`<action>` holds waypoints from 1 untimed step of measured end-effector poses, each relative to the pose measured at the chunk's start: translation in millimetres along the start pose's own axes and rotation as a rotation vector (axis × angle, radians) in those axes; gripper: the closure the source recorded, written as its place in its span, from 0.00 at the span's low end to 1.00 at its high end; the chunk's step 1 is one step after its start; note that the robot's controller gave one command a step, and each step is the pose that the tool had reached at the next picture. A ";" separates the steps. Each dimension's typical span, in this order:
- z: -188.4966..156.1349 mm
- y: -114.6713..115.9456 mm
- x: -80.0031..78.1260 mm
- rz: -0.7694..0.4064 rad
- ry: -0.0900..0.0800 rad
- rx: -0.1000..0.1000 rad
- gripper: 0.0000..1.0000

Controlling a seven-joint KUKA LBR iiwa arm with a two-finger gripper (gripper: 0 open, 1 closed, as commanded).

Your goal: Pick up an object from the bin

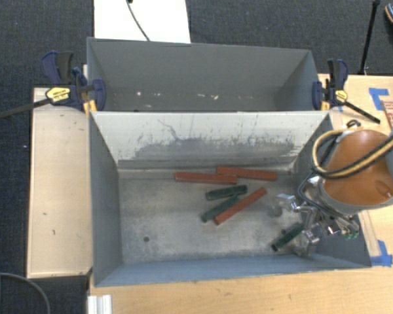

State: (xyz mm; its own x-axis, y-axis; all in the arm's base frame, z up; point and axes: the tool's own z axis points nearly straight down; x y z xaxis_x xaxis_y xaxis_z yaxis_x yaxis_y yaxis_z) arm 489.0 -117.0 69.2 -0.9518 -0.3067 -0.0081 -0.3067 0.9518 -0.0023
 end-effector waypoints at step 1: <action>-1.3 0.4 -1.6 -0.119 0.004 -0.001 1.00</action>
Offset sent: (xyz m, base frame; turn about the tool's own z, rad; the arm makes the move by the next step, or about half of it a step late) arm 0.0000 0.0000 0.0000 0.0000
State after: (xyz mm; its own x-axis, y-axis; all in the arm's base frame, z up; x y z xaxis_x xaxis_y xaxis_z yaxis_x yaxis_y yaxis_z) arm 490.4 -116.2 70.5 -0.9086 -0.4176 -0.0041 -0.4176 0.9086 -0.0017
